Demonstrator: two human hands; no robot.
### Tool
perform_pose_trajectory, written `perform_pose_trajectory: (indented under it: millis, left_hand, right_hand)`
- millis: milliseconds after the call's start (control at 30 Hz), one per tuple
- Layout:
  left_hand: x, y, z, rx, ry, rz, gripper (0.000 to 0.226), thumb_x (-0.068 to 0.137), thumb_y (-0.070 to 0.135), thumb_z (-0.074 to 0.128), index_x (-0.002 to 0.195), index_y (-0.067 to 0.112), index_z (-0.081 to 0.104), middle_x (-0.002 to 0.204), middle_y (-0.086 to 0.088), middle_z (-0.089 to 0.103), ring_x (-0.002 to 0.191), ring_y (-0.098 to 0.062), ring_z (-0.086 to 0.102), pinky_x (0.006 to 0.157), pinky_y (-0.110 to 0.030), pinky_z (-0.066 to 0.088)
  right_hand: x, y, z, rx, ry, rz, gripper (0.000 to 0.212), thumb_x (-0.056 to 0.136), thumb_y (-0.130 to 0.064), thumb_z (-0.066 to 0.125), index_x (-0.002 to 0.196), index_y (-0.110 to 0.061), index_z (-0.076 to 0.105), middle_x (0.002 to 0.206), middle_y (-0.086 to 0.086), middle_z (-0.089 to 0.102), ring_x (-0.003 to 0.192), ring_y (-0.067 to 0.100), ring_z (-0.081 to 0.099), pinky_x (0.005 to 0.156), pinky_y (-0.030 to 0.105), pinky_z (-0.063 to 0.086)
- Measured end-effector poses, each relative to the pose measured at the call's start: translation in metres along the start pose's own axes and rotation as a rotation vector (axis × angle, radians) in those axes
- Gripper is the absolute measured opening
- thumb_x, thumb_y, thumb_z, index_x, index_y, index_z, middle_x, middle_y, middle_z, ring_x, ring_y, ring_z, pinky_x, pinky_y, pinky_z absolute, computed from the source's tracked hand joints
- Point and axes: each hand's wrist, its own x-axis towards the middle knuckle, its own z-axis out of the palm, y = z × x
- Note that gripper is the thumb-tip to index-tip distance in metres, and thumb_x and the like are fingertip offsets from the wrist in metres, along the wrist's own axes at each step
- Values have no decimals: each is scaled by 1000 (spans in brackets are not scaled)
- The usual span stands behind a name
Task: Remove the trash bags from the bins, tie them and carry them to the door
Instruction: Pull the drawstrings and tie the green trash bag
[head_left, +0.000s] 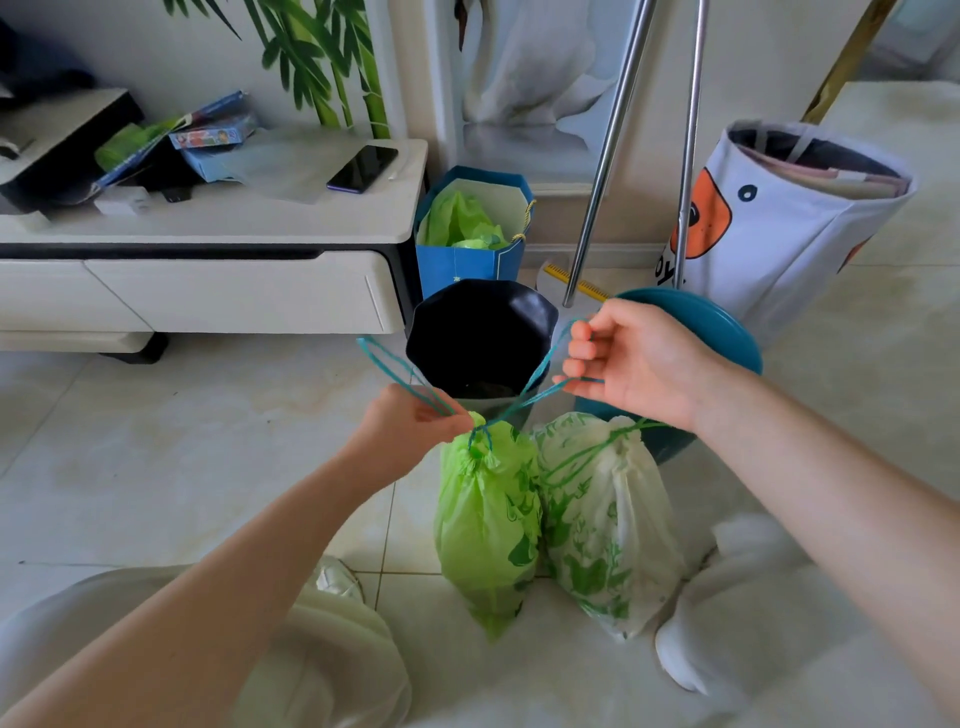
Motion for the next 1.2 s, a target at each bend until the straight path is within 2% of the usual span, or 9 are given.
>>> perform_pose_trajectory:
  millis: [100, 333, 500, 600, 700, 833, 933, 1067, 1200]
  left_hand:
    - [-1, -4, -8, -90, 33, -53, 9, 78, 13, 75, 71, 17, 72, 61, 6, 68, 60, -10, 62, 65, -22, 49]
    - [-9, -32, -12, -83, 4, -300, 8, 81, 14, 73, 77, 6, 72, 70, -2, 71, 60, -16, 61, 60, -24, 47]
    - [-15, -36, -16, -179, 5, -456, 15, 84, 19, 72, 86, 4, 70, 77, -5, 72, 60, -17, 60, 65, -27, 48]
    - [-16, -31, -32, -376, 70, -546, 14, 88, 15, 67, 95, 3, 67, 82, -8, 70, 70, -22, 63, 79, -34, 52]
    - [-15, -29, -49, -559, 144, -610, 10, 90, 12, 59, 86, 4, 65, 75, -8, 72, 76, -25, 66, 87, -38, 52]
    - [-18, -16, -62, -944, 151, -561, 14, 87, 10, 50, 74, 8, 55, 63, -5, 70, 68, -21, 71, 76, -34, 60]
    - [-22, 6, -66, -1110, 99, -422, 25, 87, 12, 48, 63, 12, 51, 57, -1, 59, 61, -19, 68, 81, -35, 59]
    - [-20, 39, -52, -1149, -93, -392, 28, 86, 18, 45, 60, 21, 36, 53, 5, 35, 41, -11, 35, 58, -23, 47]
    - [-19, 61, -29, -976, -350, -381, 39, 91, 21, 41, 57, 13, 59, 60, 2, 63, 26, -2, 22, 37, -14, 37]
  right_hand:
    - [6, 5, -12, 62, 53, 24, 25, 91, -24, 47, 69, -15, 54, 56, -3, 33, 52, 15, 36, 79, 33, 48]
    - [20, 34, -40, -22, 388, 89, 20, 96, -17, 49, 78, -9, 55, 50, -3, 36, 52, 15, 39, 69, 34, 50]
    - [16, 39, -40, -99, 460, 59, 22, 97, -13, 47, 81, -4, 59, 61, 3, 43, 59, 16, 47, 80, 39, 52]
    - [13, 36, -39, -88, 462, 35, 20, 97, -11, 47, 83, -3, 59, 62, 3, 43, 60, 16, 47, 83, 39, 52]
    - [12, 36, -44, -64, 480, 30, 19, 96, -11, 48, 82, -4, 59, 61, 3, 42, 58, 16, 43, 80, 36, 50]
    - [11, 36, -43, -53, 432, 42, 17, 95, -12, 49, 83, -5, 58, 60, 1, 38, 51, 12, 34, 61, 27, 36]
    - [6, 20, -24, -137, 370, -25, 18, 94, -13, 50, 81, -6, 61, 60, 0, 42, 47, 11, 35, 58, 26, 35]
    - [-14, -1, 11, -427, 220, -236, 19, 92, -13, 54, 84, -4, 69, 64, 4, 49, 51, 13, 42, 55, 25, 38]
    - [-32, -1, 36, -589, 43, -304, 24, 95, -16, 51, 92, -4, 71, 67, 3, 56, 59, 13, 48, 60, 24, 44]
